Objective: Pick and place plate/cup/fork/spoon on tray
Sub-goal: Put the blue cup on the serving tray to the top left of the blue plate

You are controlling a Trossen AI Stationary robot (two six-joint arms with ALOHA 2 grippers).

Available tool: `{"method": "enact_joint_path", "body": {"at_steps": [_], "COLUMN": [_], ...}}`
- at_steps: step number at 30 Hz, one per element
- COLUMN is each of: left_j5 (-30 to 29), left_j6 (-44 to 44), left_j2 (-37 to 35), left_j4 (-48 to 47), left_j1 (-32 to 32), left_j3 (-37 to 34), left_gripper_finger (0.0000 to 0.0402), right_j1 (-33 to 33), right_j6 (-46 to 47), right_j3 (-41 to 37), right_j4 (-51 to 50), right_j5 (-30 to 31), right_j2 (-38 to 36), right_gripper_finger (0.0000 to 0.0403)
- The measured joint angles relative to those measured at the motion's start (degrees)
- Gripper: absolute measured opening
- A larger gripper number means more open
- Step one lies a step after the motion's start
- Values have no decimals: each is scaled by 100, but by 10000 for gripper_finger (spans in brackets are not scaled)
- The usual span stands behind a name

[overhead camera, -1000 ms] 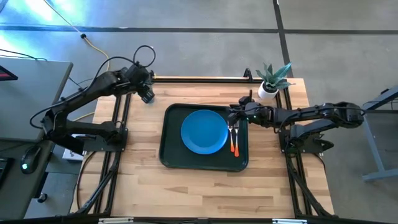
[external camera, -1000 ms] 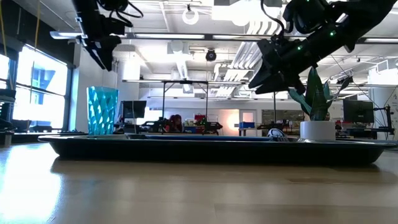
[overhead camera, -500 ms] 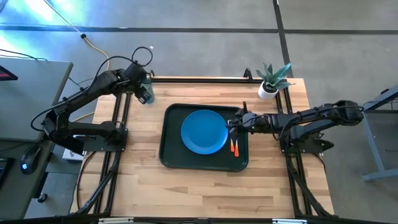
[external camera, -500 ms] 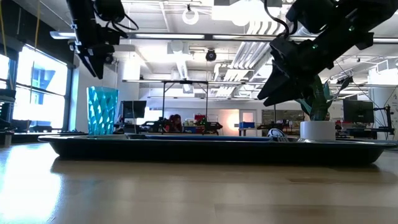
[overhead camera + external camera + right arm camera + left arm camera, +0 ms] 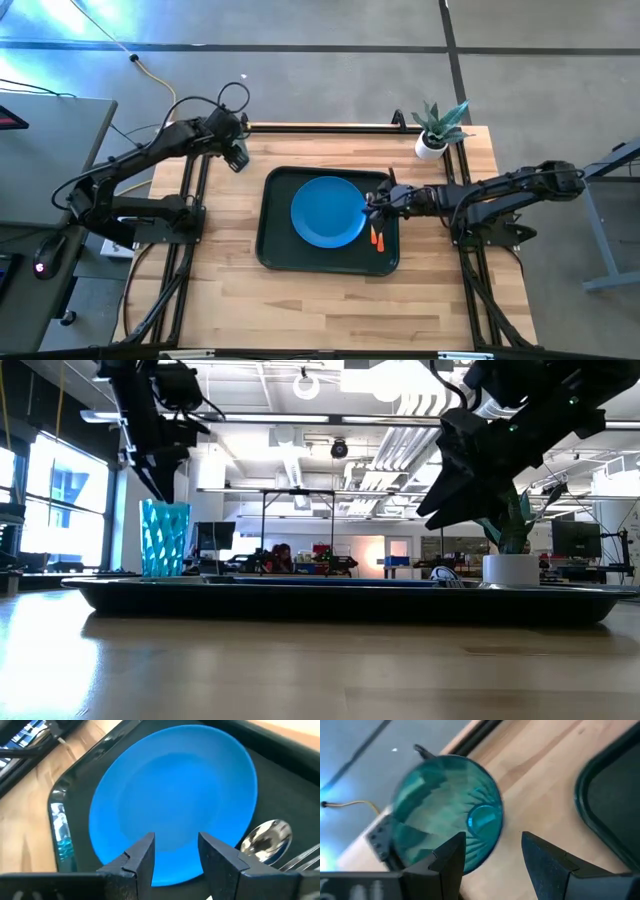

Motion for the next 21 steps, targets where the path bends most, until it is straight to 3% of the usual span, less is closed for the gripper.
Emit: {"method": "enact_joint_path", "body": {"at_steps": [13, 21], "left_j5": [-4, 108], "left_j6": [127, 203], "left_j2": [3, 71], "left_j4": [721, 814], "left_j1": [195, 195], "left_j3": [-594, -599], "left_gripper_finger": [164, 111], "right_j1": [271, 219], "right_j6": [149, -87], "right_j3": [0, 0], "right_j4": [2, 0], "right_j5": [249, 294], "right_j2": [-2, -4], "right_gripper_finger": [142, 142]}}
